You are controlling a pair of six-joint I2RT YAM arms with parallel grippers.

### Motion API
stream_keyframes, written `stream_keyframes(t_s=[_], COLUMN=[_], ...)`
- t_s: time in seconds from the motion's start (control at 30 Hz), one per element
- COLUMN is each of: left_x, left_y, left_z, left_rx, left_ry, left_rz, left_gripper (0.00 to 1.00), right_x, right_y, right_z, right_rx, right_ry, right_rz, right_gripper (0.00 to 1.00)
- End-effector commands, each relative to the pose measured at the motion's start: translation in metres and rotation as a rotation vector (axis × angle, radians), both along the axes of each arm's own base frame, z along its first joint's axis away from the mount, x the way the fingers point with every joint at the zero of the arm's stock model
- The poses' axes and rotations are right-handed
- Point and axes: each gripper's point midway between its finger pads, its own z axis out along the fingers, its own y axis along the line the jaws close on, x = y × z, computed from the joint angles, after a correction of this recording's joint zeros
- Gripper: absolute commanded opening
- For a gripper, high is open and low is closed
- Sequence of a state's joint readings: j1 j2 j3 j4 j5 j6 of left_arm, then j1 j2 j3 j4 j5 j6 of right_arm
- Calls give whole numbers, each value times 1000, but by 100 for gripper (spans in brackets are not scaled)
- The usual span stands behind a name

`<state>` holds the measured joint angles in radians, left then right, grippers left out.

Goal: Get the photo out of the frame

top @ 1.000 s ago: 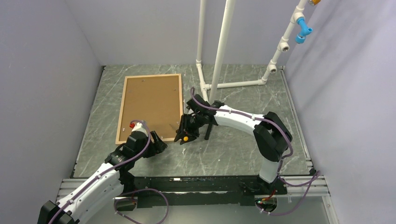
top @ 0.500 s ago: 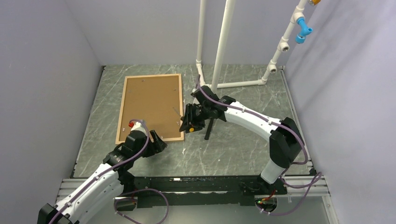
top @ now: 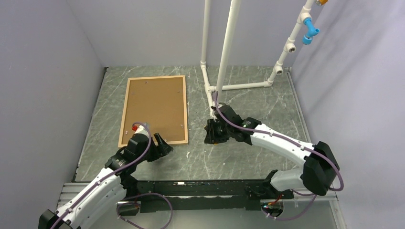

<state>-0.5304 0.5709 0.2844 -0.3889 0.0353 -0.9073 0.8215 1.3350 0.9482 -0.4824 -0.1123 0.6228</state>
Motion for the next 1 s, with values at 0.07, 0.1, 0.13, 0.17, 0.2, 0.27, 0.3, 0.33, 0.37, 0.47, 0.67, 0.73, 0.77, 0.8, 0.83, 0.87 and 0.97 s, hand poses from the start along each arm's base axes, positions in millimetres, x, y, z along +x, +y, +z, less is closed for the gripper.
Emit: stream_keyframes(t_s=[0.07,0.1,0.13,0.17,0.2,0.27,0.3,0.33,0.37,0.47,0.67,0.73,0.77,0.8,0.83,0.87,0.97], left_x=[0,0,0,0,0,1,1,1,1,0,0,0,0,0,1,2,2], left_y=[-3,-3,-3,-4,-4,-5,-5,-5,-4,-5,-4,-2,-1,-1,-2,-2,-3], left_z=[4,4,5,6,6,8,8,8,8,7,8,8,8,8,8,8,7], left_rx=[-35,-36,-40,-42,-46,-50,-49,-48,-47,-53,-41,-30,-26,-24,-25,-25,-21], left_ry=[10,10,10,11,13,11,13,15,18,17,19,20,19,18,14,12,20], left_rz=[14,15,17,17,17,15,16,19,23,19,17,20,22,21,20,17,16], left_gripper=[78,78,78,78,77,78,77,77,77,78,78,78,78,78,78,78,78], right_x=[2,4,5,7,7,5,2,0,-1,3,21,27,29,32,34,36,41], right_y=[-22,-31,-40,-50,-59,-77,-82,-83,-86,-91,-98,-94,-89,-84,-79,-74,-60], right_z=[4,2,0,-3,-7,-18,-25,-32,-38,-46,-60,-63,-64,-63,-64,-64,-63], right_rx=[10,-21,-56,-91,-123,-177,-181,-175,-169,-155,-225,-226,-214,-196,-181,-163,-127], right_ry=[-98,-110,-121,-128,-127,-91,-62,-37,-20,-10,-34,-47,-50,-55,-54,-55,-48], right_rz=[-54,-81,-111,-140,-171,-248,-266,-277,-290,-325,-350,-340,-328,-318,-308,-299,-278], right_gripper=[0,0,0,0,0,0,0,0,0,0,0,0,4,6,9,12,20])
